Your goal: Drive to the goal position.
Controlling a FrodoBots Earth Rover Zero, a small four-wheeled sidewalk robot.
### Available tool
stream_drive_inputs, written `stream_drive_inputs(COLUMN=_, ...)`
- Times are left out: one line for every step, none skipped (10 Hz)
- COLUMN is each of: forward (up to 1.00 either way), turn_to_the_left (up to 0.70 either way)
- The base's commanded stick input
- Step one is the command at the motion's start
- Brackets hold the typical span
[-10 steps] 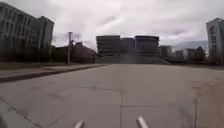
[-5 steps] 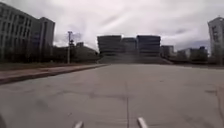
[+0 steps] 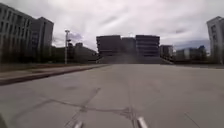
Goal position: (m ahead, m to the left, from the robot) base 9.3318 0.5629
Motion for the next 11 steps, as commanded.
stream_drive_inputs(forward=1.00, turn_to_the_left=0.00)
stream_drive_inputs(forward=1.00, turn_to_the_left=0.00)
stream_drive_inputs(forward=1.00, turn_to_the_left=0.00)
stream_drive_inputs(forward=1.00, turn_to_the_left=0.00)
stream_drive_inputs(forward=1.00, turn_to_the_left=0.00)
stream_drive_inputs(forward=1.00, turn_to_the_left=0.00)
stream_drive_inputs(forward=1.00, turn_to_the_left=0.00)
stream_drive_inputs(forward=1.00, turn_to_the_left=0.00)
stream_drive_inputs(forward=1.00, turn_to_the_left=0.00)
stream_drive_inputs(forward=1.00, turn_to_the_left=0.00)
stream_drive_inputs(forward=1.00, turn_to_the_left=0.00)
